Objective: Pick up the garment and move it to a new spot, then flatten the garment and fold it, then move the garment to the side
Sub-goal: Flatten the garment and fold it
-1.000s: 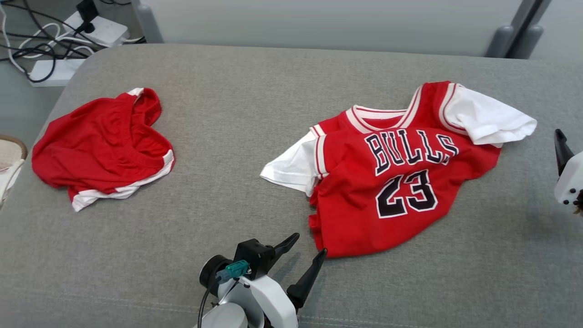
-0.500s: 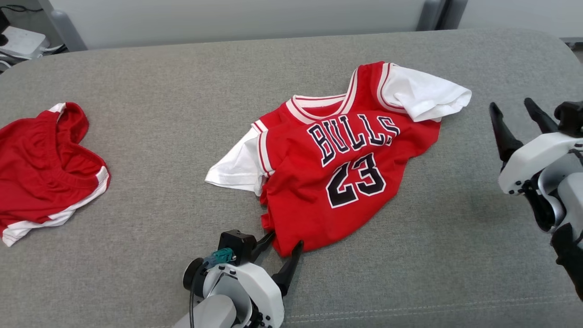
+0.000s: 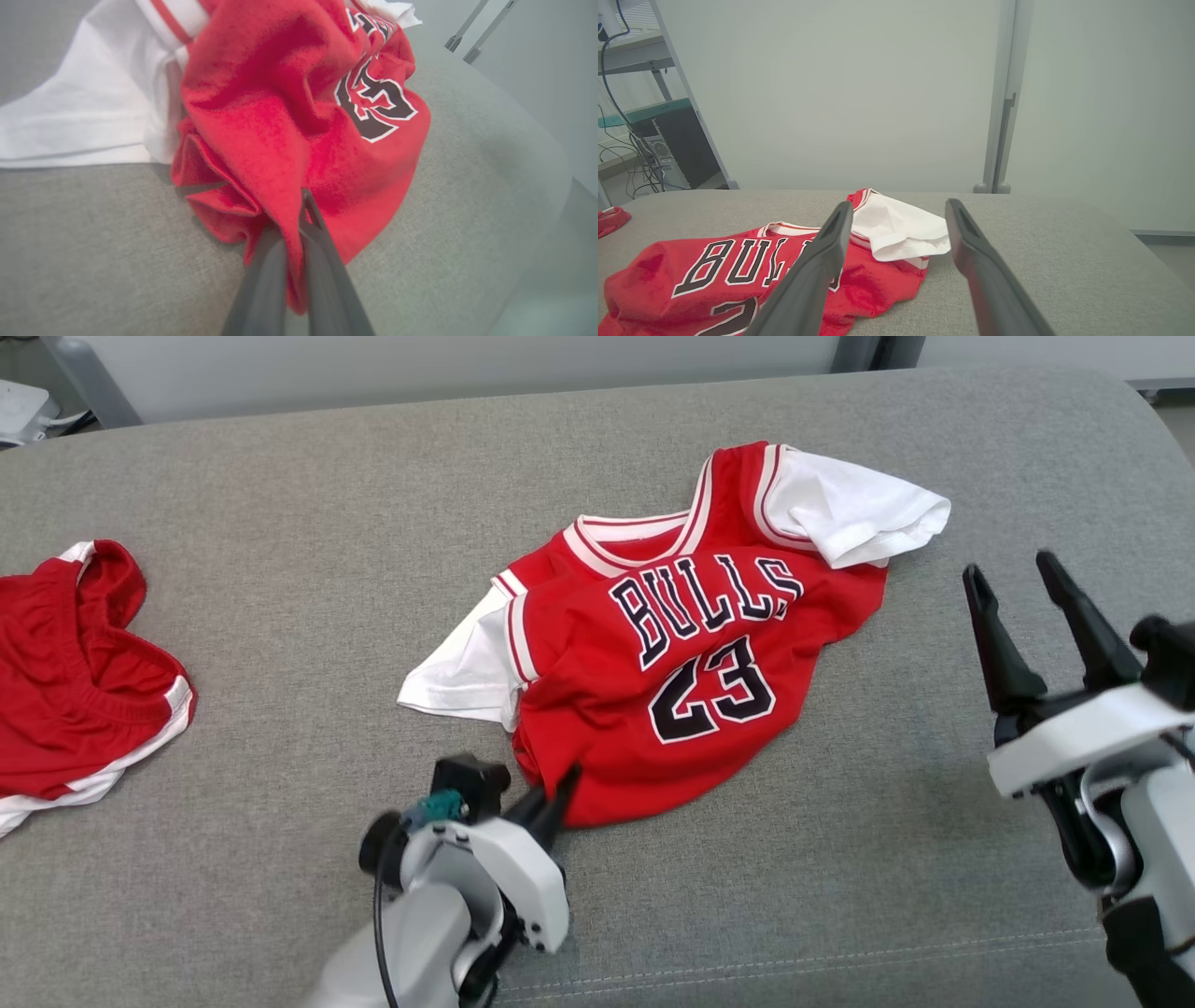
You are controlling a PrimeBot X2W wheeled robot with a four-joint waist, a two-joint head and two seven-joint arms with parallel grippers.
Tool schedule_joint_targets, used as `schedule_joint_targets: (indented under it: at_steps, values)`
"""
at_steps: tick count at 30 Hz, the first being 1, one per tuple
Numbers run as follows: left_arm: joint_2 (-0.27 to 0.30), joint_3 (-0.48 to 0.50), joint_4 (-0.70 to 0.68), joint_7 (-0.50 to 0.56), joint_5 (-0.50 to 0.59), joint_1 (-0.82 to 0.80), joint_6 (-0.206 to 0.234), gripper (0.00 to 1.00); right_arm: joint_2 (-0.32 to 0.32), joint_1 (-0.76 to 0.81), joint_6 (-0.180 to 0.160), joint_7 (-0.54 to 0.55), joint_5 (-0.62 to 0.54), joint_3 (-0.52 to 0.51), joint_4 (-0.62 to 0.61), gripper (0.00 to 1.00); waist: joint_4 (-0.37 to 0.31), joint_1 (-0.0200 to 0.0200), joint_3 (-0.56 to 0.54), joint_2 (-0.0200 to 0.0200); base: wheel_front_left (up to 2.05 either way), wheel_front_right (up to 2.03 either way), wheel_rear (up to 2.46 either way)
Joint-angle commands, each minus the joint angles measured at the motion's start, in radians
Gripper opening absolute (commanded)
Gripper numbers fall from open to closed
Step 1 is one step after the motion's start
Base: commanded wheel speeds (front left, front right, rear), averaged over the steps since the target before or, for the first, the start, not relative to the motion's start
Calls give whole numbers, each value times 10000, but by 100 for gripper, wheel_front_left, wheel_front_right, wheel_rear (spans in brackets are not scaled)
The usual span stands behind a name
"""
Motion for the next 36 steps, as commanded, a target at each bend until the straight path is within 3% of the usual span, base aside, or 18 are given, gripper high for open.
schedule_joint_targets:
  at_steps: [1,7,15,19,24,26,27,36]
  values:
    - [212,377,-116,-90,246,-712,-58,0,-9,374,42,-132,-144,-116,-356,100,14,0,-8,-1,0,0,0]
    - [1615,345,-36,261,1031,-2332,-294,0,329,1275,42,-132,-470,-718,-674,100,44,0,32,-1,0,0,0]
    - [3976,199,-578,2369,1181,-4320,-615,0,730,1627,42,-133,-646,-815,-636,100,-128,0,195,-1,0,0,0]
    - [4754,216,-682,2952,915,-4813,-666,0,899,1588,42,-133,-690,-686,-572,100,-299,0,384,-1,0,0,0]
    - [5299,74,-372,2469,1271,-5366,-676,0,1018,1453,42,-133,-698,-445,-443,100,-490,0,602,-1,0,0,0]
    - [5315,61,-138,1992,1430,-5492,-617,44,1035,1384,42,-133,-680,-373,-350,100,-529,0,674,-1,0,0,0]
    - [5291,48,36,1857,1468,-5497,-584,100,1050,1345,42,-133,-675,-345,-310,100,-540,0,689,-1,0,0,0]
    - [4819,137,1039,919,1356,-5082,-131,100,1052,1222,42,-133,-635,-323,-149,100,-52,0,452,-1,0,0,0]
